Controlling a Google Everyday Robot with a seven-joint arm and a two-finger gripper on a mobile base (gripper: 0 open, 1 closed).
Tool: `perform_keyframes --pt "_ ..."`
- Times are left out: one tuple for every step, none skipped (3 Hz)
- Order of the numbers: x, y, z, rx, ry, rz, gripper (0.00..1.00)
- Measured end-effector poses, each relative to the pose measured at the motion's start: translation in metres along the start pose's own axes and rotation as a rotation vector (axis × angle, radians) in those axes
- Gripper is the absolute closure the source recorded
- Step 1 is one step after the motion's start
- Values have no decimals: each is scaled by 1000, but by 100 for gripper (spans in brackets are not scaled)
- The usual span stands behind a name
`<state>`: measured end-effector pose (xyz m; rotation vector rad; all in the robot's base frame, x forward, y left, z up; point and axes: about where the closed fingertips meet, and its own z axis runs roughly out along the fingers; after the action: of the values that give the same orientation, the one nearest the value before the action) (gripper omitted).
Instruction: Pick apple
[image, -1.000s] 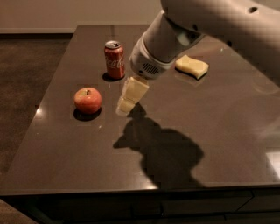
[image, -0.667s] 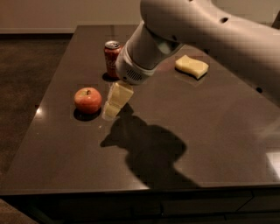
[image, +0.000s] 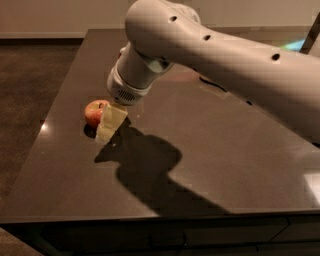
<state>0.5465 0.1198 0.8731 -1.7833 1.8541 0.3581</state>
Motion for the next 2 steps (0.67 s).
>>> perform_keyframes --pt "-6 2 19 -22 11 -13 0" --pt "-10 2 27 -40 14 -15 16"
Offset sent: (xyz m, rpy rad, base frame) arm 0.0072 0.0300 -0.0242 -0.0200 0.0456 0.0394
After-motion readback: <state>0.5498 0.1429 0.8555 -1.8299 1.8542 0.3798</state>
